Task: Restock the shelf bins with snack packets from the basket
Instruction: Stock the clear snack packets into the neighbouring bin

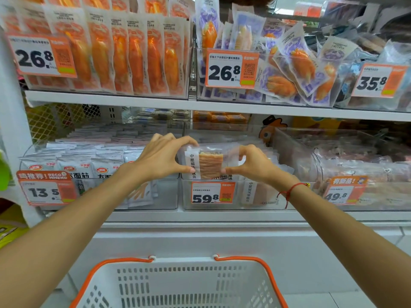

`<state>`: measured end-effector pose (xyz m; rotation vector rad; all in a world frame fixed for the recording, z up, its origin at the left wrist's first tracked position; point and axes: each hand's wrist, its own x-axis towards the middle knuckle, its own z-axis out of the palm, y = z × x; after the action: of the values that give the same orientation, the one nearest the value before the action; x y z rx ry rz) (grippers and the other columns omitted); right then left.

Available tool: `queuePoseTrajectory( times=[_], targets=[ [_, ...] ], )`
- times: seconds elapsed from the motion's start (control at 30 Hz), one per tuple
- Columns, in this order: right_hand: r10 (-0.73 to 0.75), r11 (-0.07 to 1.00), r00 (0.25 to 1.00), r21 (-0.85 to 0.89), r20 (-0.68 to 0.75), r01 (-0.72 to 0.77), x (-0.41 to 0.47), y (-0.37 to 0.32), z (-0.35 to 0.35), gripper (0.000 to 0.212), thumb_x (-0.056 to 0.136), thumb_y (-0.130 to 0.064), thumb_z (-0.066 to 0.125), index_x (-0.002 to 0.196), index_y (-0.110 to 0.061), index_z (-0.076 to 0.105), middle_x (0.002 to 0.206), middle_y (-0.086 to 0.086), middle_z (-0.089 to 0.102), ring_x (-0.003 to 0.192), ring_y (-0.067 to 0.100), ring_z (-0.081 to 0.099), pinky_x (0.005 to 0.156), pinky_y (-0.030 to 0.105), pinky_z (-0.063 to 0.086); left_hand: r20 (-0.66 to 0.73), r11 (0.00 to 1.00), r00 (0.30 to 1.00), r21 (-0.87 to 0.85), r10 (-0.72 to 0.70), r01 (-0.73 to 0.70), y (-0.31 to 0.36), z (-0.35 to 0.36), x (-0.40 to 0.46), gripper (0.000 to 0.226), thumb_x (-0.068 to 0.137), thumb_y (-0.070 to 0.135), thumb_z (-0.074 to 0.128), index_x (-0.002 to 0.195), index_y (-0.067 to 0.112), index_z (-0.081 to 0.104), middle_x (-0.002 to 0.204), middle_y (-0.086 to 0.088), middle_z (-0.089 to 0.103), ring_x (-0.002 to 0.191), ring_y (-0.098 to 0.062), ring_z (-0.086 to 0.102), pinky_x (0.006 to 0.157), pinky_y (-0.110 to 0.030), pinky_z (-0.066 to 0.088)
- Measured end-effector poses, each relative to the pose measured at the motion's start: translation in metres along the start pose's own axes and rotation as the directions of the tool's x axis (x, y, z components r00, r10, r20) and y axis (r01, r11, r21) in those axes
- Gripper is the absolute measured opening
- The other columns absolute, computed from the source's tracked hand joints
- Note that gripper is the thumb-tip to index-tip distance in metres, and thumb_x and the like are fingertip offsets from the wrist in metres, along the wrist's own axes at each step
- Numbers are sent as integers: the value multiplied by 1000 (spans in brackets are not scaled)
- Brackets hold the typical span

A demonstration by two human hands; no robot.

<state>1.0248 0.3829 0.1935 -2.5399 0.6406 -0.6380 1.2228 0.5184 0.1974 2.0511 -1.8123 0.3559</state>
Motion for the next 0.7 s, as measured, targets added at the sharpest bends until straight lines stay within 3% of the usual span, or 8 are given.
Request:
queuePoseTrajectory(
  times=[0.1,0.23,0.33,0.43,0.53,0.63,0.7],
  targets=[
    [-30,991,997,-130,70,39,0,7,-11,24,73,-17,81,89,-29,69,86,-23,58,78,-12,50,67,5,36,13,1000,1000,17,14,-14,3,0,2,64,73,61,66,129,40,43,76,10,40,85,-13,38,76,-28,20],
    [-51,938,996,-337,77,74,10,17,-8,26,71,-26,81,95,-30,71,101,-5,65,93,15,51,76,25,40,74,1000,997,-11,-27,28,2,2,1,63,77,59,63,132,37,41,85,7,40,94,-15,36,78,-28,21],
    [20,987,987,-163,156,6,12,5,-19,38,78,-17,75,114,-17,63,112,2,62,98,16,53,78,21,38,129,1000,991,10,-21,20,5,1,-1,62,82,56,61,134,32,38,97,3,41,96,-14,30,80,-28,22],
    [53,990,976,115,209,-79,13,-12,-26,50,84,-21,68,131,-20,50,130,-6,51,119,9,47,93,22,36,162,999,986,27,-30,26,10,1,-1,60,85,51,60,134,27,35,98,2,39,93,-12,24,76,-28,19],
    [-19,998,983,-54,184,29,18,-23,-18,45,90,-28,63,132,-18,53,133,-4,55,122,10,49,102,29,39,193,998,981,68,-7,-6,12,-3,0,57,86,49,58,132,22,36,105,0,44,103,-14,29,80,-29,20],
    [-73,975,991,-200,112,94,20,-22,-18,38,86,-29,67,122,-16,64,122,0,65,118,16,56,102,37,44,260,995,965,89,8,-32,11,-14,7,52,92,44,50,137,21,38,122,1,49,122,-18,31,97,-34,24],
    [-82,976,991,-195,103,101,19,-21,-19,35,83,-31,71,115,-18,69,116,-1,68,112,15,60,99,39,47,274,997,961,67,24,-44,10,-22,11,47,93,44,50,135,24,46,108,6,55,119,-17,41,99,-34,24]
  ],
)
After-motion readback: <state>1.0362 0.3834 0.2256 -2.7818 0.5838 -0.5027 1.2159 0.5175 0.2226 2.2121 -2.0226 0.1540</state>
